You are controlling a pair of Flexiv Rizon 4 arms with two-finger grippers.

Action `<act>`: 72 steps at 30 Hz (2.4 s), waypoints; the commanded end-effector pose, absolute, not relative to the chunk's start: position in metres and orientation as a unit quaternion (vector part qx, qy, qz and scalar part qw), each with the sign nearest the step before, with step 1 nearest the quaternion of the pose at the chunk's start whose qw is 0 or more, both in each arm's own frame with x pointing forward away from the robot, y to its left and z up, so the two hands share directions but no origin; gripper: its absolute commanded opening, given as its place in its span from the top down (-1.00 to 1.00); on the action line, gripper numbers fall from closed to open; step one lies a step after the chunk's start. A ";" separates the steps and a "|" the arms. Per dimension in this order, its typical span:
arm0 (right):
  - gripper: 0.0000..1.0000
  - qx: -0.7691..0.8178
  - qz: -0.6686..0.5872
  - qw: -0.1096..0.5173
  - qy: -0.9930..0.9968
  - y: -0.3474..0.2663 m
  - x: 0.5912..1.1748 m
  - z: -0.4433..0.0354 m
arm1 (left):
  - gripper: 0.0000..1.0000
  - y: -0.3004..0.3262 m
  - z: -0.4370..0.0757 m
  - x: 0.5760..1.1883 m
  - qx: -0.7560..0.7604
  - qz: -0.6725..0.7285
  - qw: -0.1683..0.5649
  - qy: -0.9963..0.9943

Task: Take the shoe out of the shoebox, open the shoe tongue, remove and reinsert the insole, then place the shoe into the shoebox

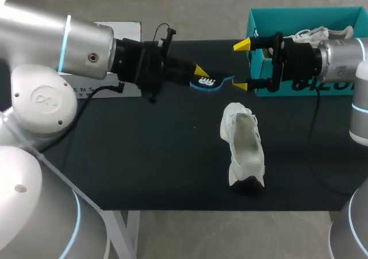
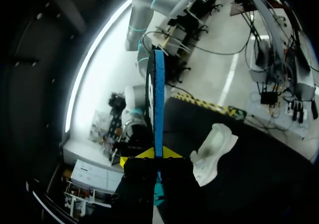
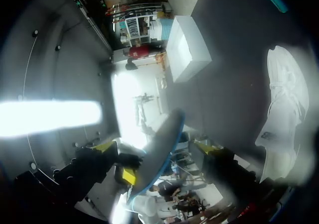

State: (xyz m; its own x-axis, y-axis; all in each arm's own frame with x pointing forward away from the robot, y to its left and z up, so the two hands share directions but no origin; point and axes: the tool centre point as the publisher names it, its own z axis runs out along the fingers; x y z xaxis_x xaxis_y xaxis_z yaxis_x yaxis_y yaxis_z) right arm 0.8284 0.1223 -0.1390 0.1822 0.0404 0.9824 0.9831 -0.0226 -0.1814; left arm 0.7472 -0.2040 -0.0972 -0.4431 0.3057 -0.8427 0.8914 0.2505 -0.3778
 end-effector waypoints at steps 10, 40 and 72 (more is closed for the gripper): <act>-1.00 -0.559 -0.447 0.528 -0.457 0.123 0.828 -0.140 | 1.00 -0.245 -0.109 0.777 0.441 -0.442 0.324 0.711; 1.00 -0.559 -0.447 0.528 -0.457 0.123 0.828 -0.140 | 1.00 -0.250 -0.121 0.776 0.435 -0.428 0.330 0.720; 1.00 -0.559 -0.447 0.528 -0.457 0.123 0.828 -0.140 | -1.00 -0.244 -0.139 0.751 0.426 -0.480 0.253 0.724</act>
State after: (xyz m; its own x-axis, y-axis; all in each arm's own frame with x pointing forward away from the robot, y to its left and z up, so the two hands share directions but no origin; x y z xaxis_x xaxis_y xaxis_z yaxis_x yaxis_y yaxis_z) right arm 0.8283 0.1222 -0.1390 0.1823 0.0405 0.9824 0.9831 -0.0226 -0.1815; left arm 0.7537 -0.2567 -0.1385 -0.4931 0.3619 -0.7911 0.8700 0.2066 -0.4478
